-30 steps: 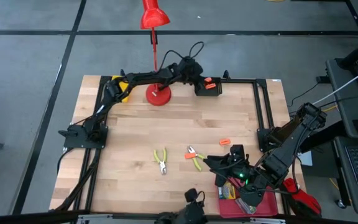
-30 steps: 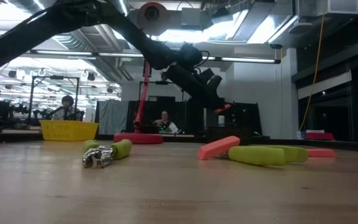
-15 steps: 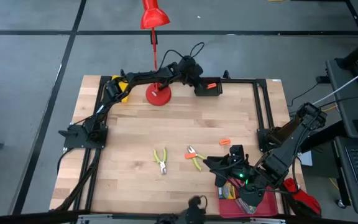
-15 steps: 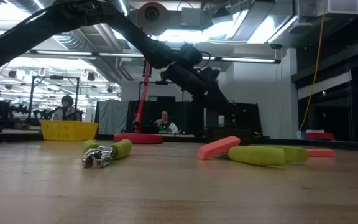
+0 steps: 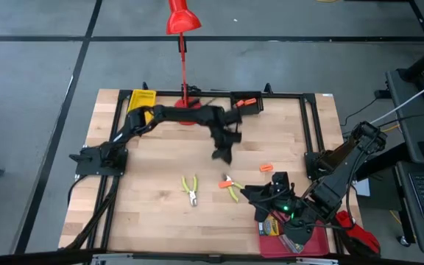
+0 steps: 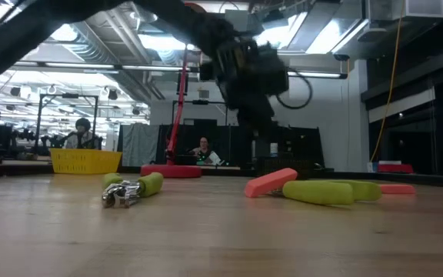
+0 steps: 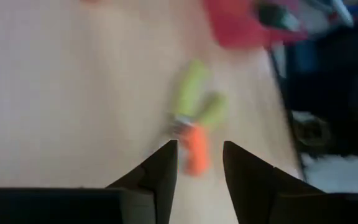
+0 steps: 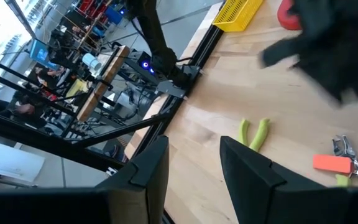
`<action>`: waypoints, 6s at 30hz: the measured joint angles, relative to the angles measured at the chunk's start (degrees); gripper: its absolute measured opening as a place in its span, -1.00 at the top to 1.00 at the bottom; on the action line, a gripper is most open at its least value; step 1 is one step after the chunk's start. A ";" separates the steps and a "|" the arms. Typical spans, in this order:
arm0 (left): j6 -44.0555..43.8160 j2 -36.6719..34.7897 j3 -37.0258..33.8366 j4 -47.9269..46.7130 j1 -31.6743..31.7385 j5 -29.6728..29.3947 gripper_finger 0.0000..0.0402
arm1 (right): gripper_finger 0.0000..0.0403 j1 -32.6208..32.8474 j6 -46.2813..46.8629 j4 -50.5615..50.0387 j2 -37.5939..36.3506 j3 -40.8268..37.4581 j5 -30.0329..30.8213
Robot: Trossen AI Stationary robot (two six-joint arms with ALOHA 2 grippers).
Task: Pick & Place School Supplies
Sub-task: Put the orange eraser into the black bin
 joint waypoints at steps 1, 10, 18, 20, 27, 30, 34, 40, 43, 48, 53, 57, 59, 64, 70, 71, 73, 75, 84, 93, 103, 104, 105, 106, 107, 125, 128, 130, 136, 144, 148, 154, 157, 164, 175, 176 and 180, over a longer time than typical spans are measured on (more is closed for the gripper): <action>0.78 -0.40 0.02 -1.92 -1.38 -0.02 0.40 | 0.27 0.00 -0.35 0.11 0.00 0.00 -0.15; 3.42 -1.82 -0.02 -9.14 -12.04 -5.46 0.54 | 0.27 0.00 -5.66 4.42 0.02 0.00 1.31; -0.13 -5.64 0.00 -7.46 -17.20 -20.78 0.68 | 0.27 0.35 -9.56 6.92 0.07 0.00 1.09; -0.20 -5.76 0.00 -5.91 -17.68 -23.64 0.71 | 0.27 0.68 -10.85 7.90 0.09 0.00 0.95; -5.32 -5.28 -6.93 2.66 -14.92 -27.15 0.79 | 0.27 3.27 -21.32 18.28 0.09 0.00 2.24; -8.53 -6.02 -11.88 4.37 -12.60 -25.47 0.81 | 0.27 4.10 -24.18 20.33 0.09 0.00 3.82; -12.50 -9.93 -19.77 10.87 -11.75 -22.68 0.82 | 0.27 5.21 -26.56 23.89 0.09 0.00 4.11; -18.90 -23.13 -32.24 23.26 -16.84 -39.99 0.87 | 0.27 7.15 -32.53 29.91 0.09 0.00 4.11; -22.08 -29.55 -38.13 30.67 -21.28 -51.89 0.90 | 0.27 8.00 -40.11 36.28 0.09 0.00 3.44; -21.79 -32.48 -47.06 48.96 -27.62 -59.86 0.92 | 0.27 9.70 -49.49 44.17 0.09 0.00 -3.65; -25.04 -30.05 -47.93 48.41 -27.70 -61.38 0.92 | 0.27 11.89 -50.23 42.99 0.11 0.00 -6.26; -19.32 -27.55 -47.89 51.22 -26.91 -60.99 0.86 | 0.27 13.51 -50.60 42.88 0.11 0.00 -6.84; -17.47 -25.73 -47.81 52.91 -26.72 -58.14 0.76 | 0.27 14.04 -51.26 42.79 0.11 0.00 -8.88; -19.89 -22.17 -46.88 54.83 -26.98 -58.70 0.44 | 0.27 14.24 -51.81 42.10 0.11 0.00 -16.79; -18.33 -21.56 -45.55 55.02 -27.96 -63.74 0.15 | 0.27 13.81 -46.79 37.30 0.09 0.00 -22.04; -19.00 -21.31 -45.55 54.76 -27.92 -64.42 0.12 | 0.27 13.84 -45.82 36.94 0.09 0.00 -22.86; -20.30 -20.41 -45.51 54.65 -27.85 -64.64 0.09 | 0.27 13.85 -45.25 36.83 0.09 0.00 -23.61; -21.05 -19.07 -45.37 55.59 -27.82 -64.52 0.08 | 0.27 13.89 -44.59 36.92 0.03 0.00 -23.65; -22.64 -13.45 -41.03 53.98 -28.33 -63.61 0.13 | 0.27 14.27 -43.48 37.01 -0.02 0.00 -24.04; -27.16 -13.16 -41.13 52.26 -28.33 -62.55 0.23 | 0.27 14.25 -42.89 37.33 -0.11 0.00 -24.02; -31.66 -12.22 -41.08 51.34 -28.20 -61.49 0.46 | 0.27 14.23 -43.10 37.31 -0.11 0.00 -22.92; -32.30 -12.13 -41.07 51.38 -28.20 -61.64 0.49 | 0.27 14.23 -43.12 37.33 -0.11 0.00 -22.89; -32.65 -12.11 -41.07 51.43 -28.20 -61.82 0.52 | 0.27 14.23 -43.13 37.42 -0.11 0.00 -22.53; -32.77 -12.07 -41.06 51.48 -28.17 -61.89 0.55 | 0.27 14.23 -43.14 37.41 -0.11 0.00 -22.12; -32.81 -12.07 -41.05 51.52 -28.07 -61.92 0.58 | 0.27 14.23 -43.16 37.43 -0.11 0.00 -21.64; -24.68 -23.31 -41.15 54.91 -18.32 -63.37 0.62 | 0.27 13.67 -49.15 37.27 -0.11 0.00 -10.15; -23.65 -23.31 -39.71 54.67 -10.31 -58.72 0.62 | 0.27 13.40 -50.65 37.04 -0.11 0.00 -7.51; -22.33 -22.33 -37.20 55.02 -4.52 -54.60 0.62 | 0.27 13.24 -50.91 36.95 -0.11 0.00 -6.05; -17.75 -16.97 -27.79 54.02 9.04 -46.38 0.60 | 0.27 12.73 -51.46 36.98 -0.24 0.00 -3.46; -19.22 -4.36 -11.60 49.31 16.26 -38.77 0.61 | 0.27 11.58 -49.77 37.30 -0.26 0.00 -1.72; -19.86 2.58 -1.34 42.94 16.47 -35.39 0.58 | 0.27 10.96 -49.75 38.00 -0.26 0.00 -1.43; -17.74 7.79 9.55 31.98 16.32 -36.35 0.52 | 0.27 10.82 -49.73 38.35 -0.26 0.00 -1.36; -16.64 7.51 11.35 30.57 16.30 -37.59 0.45 | 0.27 10.82 -49.80 38.38 -0.26 0.00 -0.35; -16.03 7.64 12.74 29.74 16.32 -35.89 0.25 | 0.27 10.82 -50.52 38.36 -0.26 0.00 -0.41; 2.04 2.01 12.74 3.63 16.00 -18.55 0.25 | 0.27 10.94 -34.82 15.78 -0.28 0.02 -1.62; 5.68 1.17 12.69 -2.80 15.85 -18.68 0.27 | 0.27 10.70 -30.80 11.19 -0.28 0.02 -3.08; 16.24 -3.39 11.95 -26.46 14.82 -11.98 0.36 | 0.27 8.12 -18.66 -4.74 -0.28 0.02 -15.31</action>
